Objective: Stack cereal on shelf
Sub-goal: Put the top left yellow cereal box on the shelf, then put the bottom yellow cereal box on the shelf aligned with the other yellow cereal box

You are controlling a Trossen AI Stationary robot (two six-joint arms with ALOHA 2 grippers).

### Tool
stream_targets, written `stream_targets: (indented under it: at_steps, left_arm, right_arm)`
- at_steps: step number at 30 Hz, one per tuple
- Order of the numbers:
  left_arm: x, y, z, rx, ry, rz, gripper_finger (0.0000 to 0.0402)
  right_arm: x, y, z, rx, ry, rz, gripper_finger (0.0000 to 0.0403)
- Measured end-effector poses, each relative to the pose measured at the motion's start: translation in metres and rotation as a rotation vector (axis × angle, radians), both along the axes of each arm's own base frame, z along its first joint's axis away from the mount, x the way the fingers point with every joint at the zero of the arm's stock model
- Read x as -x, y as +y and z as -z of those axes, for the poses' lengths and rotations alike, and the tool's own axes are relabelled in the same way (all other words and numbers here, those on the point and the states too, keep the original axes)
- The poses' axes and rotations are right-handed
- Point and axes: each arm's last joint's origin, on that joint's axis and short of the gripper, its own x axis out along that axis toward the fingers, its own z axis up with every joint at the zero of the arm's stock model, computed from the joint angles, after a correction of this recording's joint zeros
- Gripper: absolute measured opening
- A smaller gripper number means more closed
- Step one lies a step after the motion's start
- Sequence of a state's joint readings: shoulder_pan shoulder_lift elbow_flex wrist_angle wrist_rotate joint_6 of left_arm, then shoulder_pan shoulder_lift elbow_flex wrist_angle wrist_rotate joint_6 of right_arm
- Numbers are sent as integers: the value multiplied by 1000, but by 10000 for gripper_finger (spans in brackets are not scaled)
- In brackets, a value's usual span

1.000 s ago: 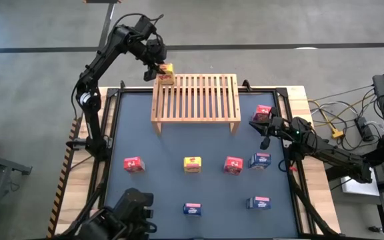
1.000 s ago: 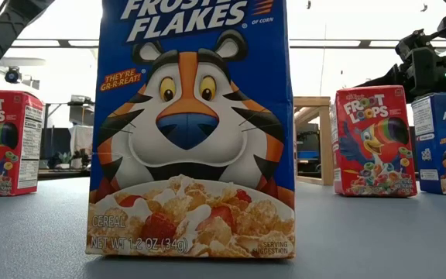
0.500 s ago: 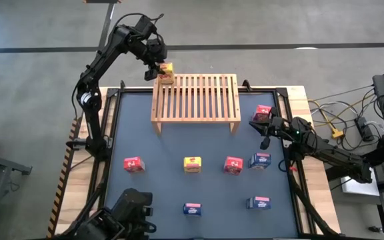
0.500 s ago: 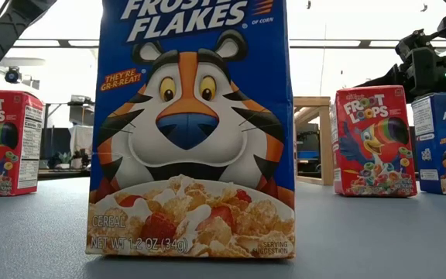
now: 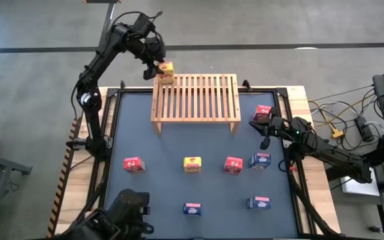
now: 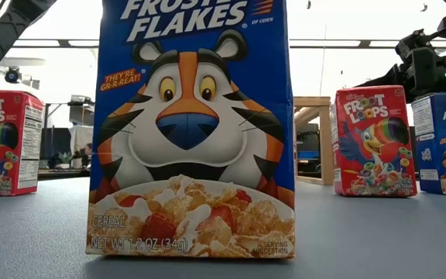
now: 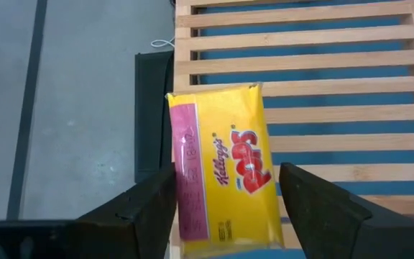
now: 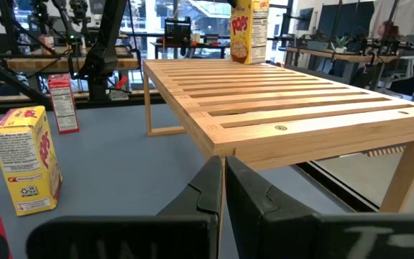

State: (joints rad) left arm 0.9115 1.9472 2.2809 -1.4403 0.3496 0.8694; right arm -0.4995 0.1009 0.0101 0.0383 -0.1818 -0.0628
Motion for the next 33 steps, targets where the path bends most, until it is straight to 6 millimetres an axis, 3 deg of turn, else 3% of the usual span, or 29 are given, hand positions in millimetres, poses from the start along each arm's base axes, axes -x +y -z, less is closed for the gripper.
stream_targets:
  at_steps: [10,23,27,33]
  left_arm:
    - [10,-11,-26,-82,-11,-39,224]
    - [23,-27,-40,-85,-9,-50,224]
    - [37,-45,-55,-73,-29,-84,224]
    - [53,-92,-80,-72,-97,-73,210]
  right_arm:
    - [0,0,0,0,0,0,9]
    - [0,0,0,0,0,0,9]
    - [0,0,0,0,0,0,9]
    - [0,0,0,0,0,0,9]
